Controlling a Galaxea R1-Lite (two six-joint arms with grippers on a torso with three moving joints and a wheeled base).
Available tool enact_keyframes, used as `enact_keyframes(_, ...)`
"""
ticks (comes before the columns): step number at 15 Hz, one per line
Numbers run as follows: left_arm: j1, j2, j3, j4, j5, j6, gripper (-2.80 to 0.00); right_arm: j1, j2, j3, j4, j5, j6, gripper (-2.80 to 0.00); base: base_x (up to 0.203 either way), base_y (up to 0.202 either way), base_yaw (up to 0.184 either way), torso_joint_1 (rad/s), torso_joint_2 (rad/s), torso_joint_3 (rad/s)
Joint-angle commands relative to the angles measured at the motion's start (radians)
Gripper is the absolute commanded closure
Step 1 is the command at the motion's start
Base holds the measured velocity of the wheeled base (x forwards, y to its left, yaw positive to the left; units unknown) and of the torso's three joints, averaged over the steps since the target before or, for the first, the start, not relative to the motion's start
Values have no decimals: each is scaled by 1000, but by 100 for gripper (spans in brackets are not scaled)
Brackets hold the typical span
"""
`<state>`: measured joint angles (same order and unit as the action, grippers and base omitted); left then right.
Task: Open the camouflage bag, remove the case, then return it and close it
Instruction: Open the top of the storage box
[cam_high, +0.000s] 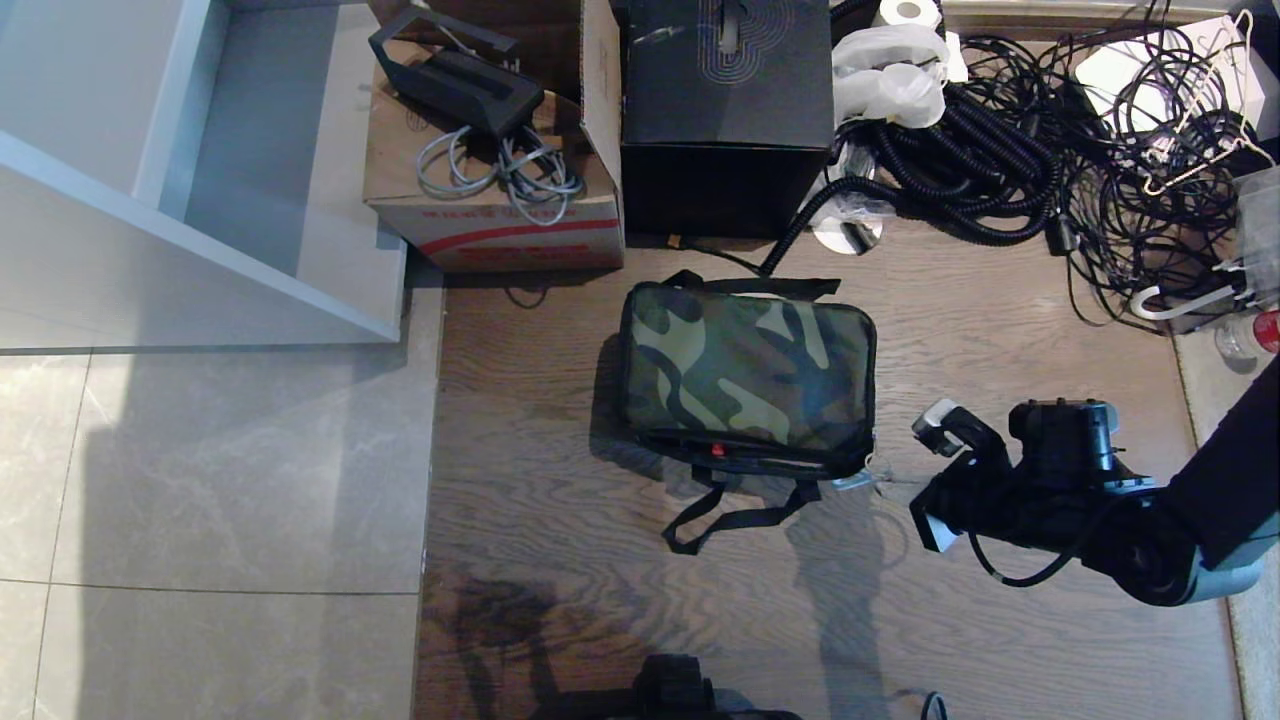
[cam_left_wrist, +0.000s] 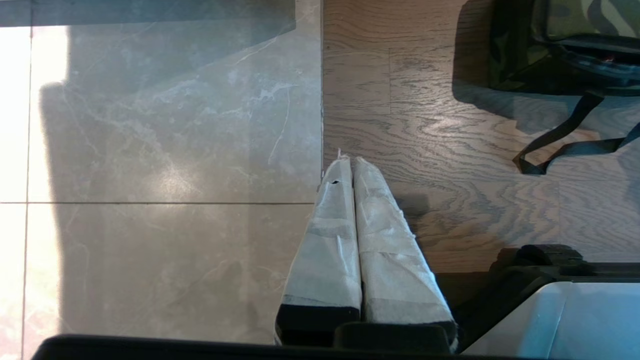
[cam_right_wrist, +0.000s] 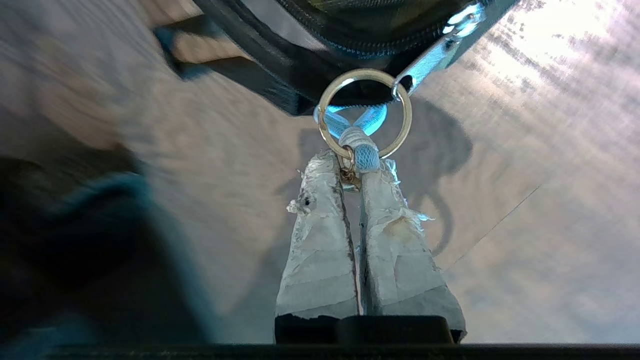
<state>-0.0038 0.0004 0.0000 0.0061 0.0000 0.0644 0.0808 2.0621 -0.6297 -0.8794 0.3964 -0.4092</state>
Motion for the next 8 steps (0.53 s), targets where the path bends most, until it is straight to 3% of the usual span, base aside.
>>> enact_keyframes(1, 1, 0, 0, 0, 0, 0, 0, 10, -74, -2, 28, 3, 129, 0, 0, 0, 0, 0, 0, 0)
enact_keyframes(3, 1, 0, 0, 0, 0, 1, 0, 6, -84, -38, 55, 0, 272, 0, 0, 0, 0, 0, 0, 0)
enact_keyframes(8, 1, 0, 0, 0, 0, 1, 0, -57, -86, -124, 63, -3, 532, 0, 0, 0, 0, 0, 0, 0)
